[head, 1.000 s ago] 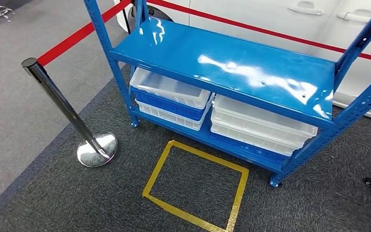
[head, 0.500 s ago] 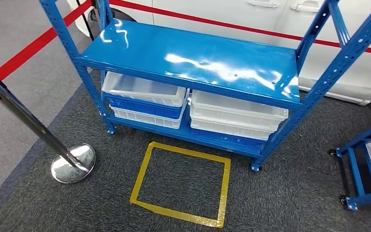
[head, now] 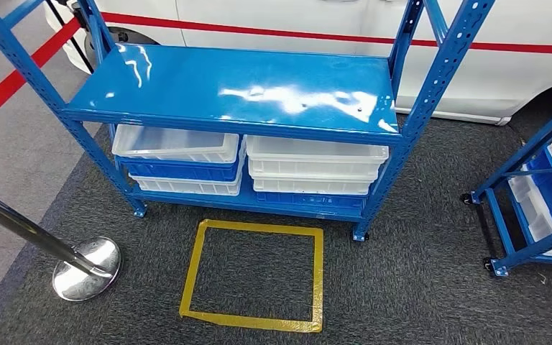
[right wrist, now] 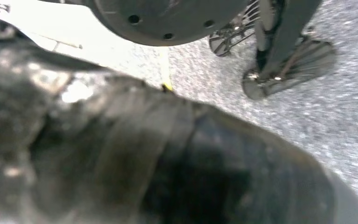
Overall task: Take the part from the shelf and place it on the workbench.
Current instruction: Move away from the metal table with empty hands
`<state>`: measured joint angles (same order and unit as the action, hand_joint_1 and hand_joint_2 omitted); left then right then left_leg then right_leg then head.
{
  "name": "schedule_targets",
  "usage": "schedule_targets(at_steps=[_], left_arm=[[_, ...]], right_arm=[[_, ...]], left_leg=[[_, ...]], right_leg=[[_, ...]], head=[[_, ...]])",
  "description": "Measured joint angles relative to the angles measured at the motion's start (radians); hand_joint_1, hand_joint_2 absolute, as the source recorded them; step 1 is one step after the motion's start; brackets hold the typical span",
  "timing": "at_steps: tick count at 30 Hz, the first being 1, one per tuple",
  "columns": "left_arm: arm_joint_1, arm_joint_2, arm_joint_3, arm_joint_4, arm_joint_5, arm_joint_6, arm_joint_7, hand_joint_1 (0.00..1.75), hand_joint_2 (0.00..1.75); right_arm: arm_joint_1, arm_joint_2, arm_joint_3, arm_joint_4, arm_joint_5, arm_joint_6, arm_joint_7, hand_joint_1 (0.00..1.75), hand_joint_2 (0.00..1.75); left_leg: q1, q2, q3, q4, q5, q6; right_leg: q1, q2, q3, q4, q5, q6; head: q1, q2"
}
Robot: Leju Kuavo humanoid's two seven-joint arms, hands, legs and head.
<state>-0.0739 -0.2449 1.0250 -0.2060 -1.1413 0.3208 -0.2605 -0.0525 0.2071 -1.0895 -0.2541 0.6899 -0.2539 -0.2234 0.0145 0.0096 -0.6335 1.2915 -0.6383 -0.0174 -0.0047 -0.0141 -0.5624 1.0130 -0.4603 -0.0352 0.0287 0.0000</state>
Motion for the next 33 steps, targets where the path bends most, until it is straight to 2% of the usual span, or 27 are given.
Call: schedule_targets(at_steps=[1,3,4,5,6,9,11,13,14,15,16,17,18,20,22,24,25,27,29,30,31,32,33], left_arm=[[0.001,0.000,0.000,0.000,-0.002,0.000,0.000,0.00,1.75],[0.001,0.000,0.000,0.000,-0.008,0.000,0.001,0.00,1.75],[0.000,0.000,-0.001,0.000,-0.013,0.001,0.001,0.00,1.75],[-0.001,0.000,-0.002,0.000,-0.017,0.001,0.000,0.00,1.75],[-0.001,0.000,-0.003,0.000,-0.020,0.001,-0.002,0.00,1.75],[-0.002,0.001,-0.007,0.000,-0.024,0.000,-0.012,0.00,1.75],[-0.002,0.001,-0.010,0.000,-0.029,-0.001,-0.017,0.00,1.75],[-0.002,0.001,-0.012,0.000,-0.034,-0.001,-0.023,0.00,1.75],[-0.002,0.001,-0.013,0.000,-0.034,-0.002,-0.025,0.00,1.75],[-0.001,0.001,-0.014,0.000,-0.033,-0.002,-0.027,0.00,1.75],[-0.001,0.001,-0.014,0.000,-0.033,-0.004,-0.028,0.00,1.75],[-0.001,0.001,-0.014,0.000,-0.032,-0.004,-0.029,0.00,1.75],[-0.001,0.001,-0.014,0.000,-0.030,-0.005,-0.029,0.00,1.75],[-0.002,0.003,-0.021,-0.001,-0.019,-0.007,-0.029,0.00,1.75],[-0.002,0.007,-0.042,-0.005,0.006,-0.012,-0.025,0.00,1.75],[0.000,0.016,-0.069,-0.013,0.040,-0.019,-0.018,0.00,1.75],[0.003,0.020,-0.085,-0.016,0.061,-0.024,-0.013,0.00,1.75],[0.012,0.032,-0.120,-0.021,0.112,-0.038,0.001,0.00,1.75],[0.025,0.041,-0.155,-0.022,0.161,-0.051,0.013,0.00,1.75],[0.034,0.045,-0.171,-0.022,0.182,-0.057,0.019,0.00,1.75],[0.042,0.049,-0.186,-0.022,0.203,-0.063,0.024,0.00,1.75],[0.052,0.053,-0.203,-0.022,0.225,-0.069,0.030,0.00,1.75],[0.062,0.056,-0.219,-0.022,0.246,-0.075,0.035,0.00,1.75]], right_arm=[[0.000,0.000,0.000,0.001,0.002,-0.002,0.012,0.00,0.00],[0.000,0.002,0.000,0.002,0.007,-0.007,0.037,0.00,0.00],[0.000,0.003,0.000,0.003,0.010,-0.010,0.050,0.00,0.00],[-0.001,0.004,0.000,0.004,0.013,-0.012,0.063,0.00,0.00],[-0.001,0.005,0.000,0.004,0.015,-0.014,0.073,0.00,0.00],[-0.001,0.007,0.000,0.006,0.017,-0.022,0.091,0.00,0.00],[-0.001,0.007,0.000,0.007,0.019,-0.025,0.097,0.00,0.87],[-0.001,0.007,0.000,0.007,0.020,-0.025,0.100,0.00,1.75],[-0.001,0.007,0.000,0.007,0.021,-0.025,0.100,0.00,1.75],[-0.001,0.007,0.000,0.007,0.022,-0.023,0.098,0.00,1.75],[0.000,0.007,0.000,0.007,0.023,-0.020,0.095,0.00,1.75],[0.000,0.007,0.000,0.007,0.024,-0.014,0.091,0.00,1.75],[0.001,0.007,0.000,0.007,0.025,-0.009,0.087,0.00,1.75],[0.003,0.006,0.008,0.007,0.022,-0.002,0.083,0.00,1.75],[0.008,0.005,0.032,0.007,0.009,0.005,0.083,0.00,1.75],[0.017,0.001,0.063,0.007,-0.011,0.013,0.085,0.00,1.75],[0.022,-0.001,0.080,0.007,-0.024,0.018,0.088,0.00,1.75],[0.029,-0.009,0.120,0.004,-0.056,0.028,0.094,0.00,1.75],[0.032,-0.017,0.158,-0.002,-0.085,0.039,0.098,0.00,1.75],[0.033,-0.020,0.175,-0.007,-0.098,0.044,0.100,0.00,1.75],[0.032,-0.024,0.193,-0.013,-0.111,0.048,0.103,0.00,1.75],[0.031,-0.027,0.212,-0.021,-0.124,0.053,0.106,0.00,1.75],[0.030,-0.031,0.231,-0.029,-0.137,0.058,0.108,0.00,1.75]], left_leg=[[0.000,0.000,0.005,-0.019,0.026,0.001],[0.000,-0.001,0.057,-0.147,0.104,0.008],[-0.001,-0.002,0.082,-0.213,0.130,0.013],[-0.003,-0.004,0.098,-0.256,0.144,0.017],[-0.005,-0.005,0.104,-0.276,0.146,0.021],[-0.003,-0.004,0.106,-0.286,0.152,0.036],[0.001,-0.001,0.109,-0.294,0.159,0.050],[0.000,0.001,0.106,-0.295,0.161,0.056],[-0.001,0.002,0.105,-0.294,0.161,0.057],[-0.001,0.002,0.106,-0.294,0.161,0.057],[-0.001,0.002,0.107,-0.294,0.160,0.056],[-0.001,0.002,0.109,-0.293,0.159,0.055],[-0.001,0.001,0.112,-0.293,0.157,0.052],[-0.004,0.001,0.115,-0.291,0.153,0.044],[-0.006,0.002,0.113,-0.290,0.152,0.034],[-0.004,0.002,0.112,-0.288,0.149,0.023],[-0.003,0.001,0.107,-0.276,0.138,0.018],[-0.001,-0.001,0.071,-0.194,0.086,0.009],[0.000,-0.001,0.004,-0.053,0.022,0.004],[0.000,-0.001,-0.021,-0.003,0.010,0.002],[0.000,-0.001,-0.028,0.010,0.019,0.002],[0.000,-0.001,-0.014,-0.023,0.048,0.002],[0.001,-0.001,0.017,-0.089,0.087,0.004]], right_leg=[[0.000,0.007,0.001,0.002,-0.001,0.001],[0.000,0.017,0.003,0.006,-0.005,0.004],[0.003,0.020,0.002,0.011,-0.007,0.008],[0.004,0.023,0.000,0.014,-0.008,0.013],[0.005,0.024,-0.002,0.016,-0.009,0.018],[0.004,0.025,-0.005,0.021,-0.013,0.034],[0.002,0.023,-0.029,0.077,-0.054,0.043],[-0.002,0.021,-0.085,0.202,-0.121,0.049],[-0.004,0.021,-0.112,0.260,-0.143,0.052],[-0.005,0.020,-0.125,0.290,-0.146,0.053],[-0.006,0.020,-0.120,0.281,-0.128,0.053],[-0.007,0.020,-0.095,0.232,-0.095,0.052],[-0.007,0.019,-0.059,0.158,-0.057,0.048],[-0.003,0.016,-0.003,0.041,-0.016,0.040],[0.004,0.016,0.006,0.013,-0.016,0.033],[0.002,0.016,0.006,0.008,-0.013,0.025],[0.000,0.015,0.008,0.004,-0.011,0.020],[-0.004,0.013,0.010,-0.003,-0.008,0.008],[-0.002,0.013,0.008,-0.002,-0.008,0.002],[-0.001,0.014,0.007,-0.001,-0.008,0.001],[-0.001,0.014,0.007,0.001,-0.009,0.001],[-0.001,0.016,0.008,0.003,-0.010,0.001],[-0.001,0.017,0.009,0.006,-0.011,0.003]], head=[[0.000,0.000],[0.000,0.000],[0.000,0.000],[0.000,0.000],[0.000,0.000],[0.001,0.000],[0.002,0.000],[0.002,0.000],[0.002,0.000],[0.002,0.000],[0.002,0.000],[0.002,0.000],[0.002,0.000],[0.002,0.000],[0.002,0.000],[0.002,0.000],[0.002,0.000],[0.001,0.000],[0.000,0.000],[0.000,0.000],[0.000,0.000],[0.000,0.000],[0.000,0.000]])
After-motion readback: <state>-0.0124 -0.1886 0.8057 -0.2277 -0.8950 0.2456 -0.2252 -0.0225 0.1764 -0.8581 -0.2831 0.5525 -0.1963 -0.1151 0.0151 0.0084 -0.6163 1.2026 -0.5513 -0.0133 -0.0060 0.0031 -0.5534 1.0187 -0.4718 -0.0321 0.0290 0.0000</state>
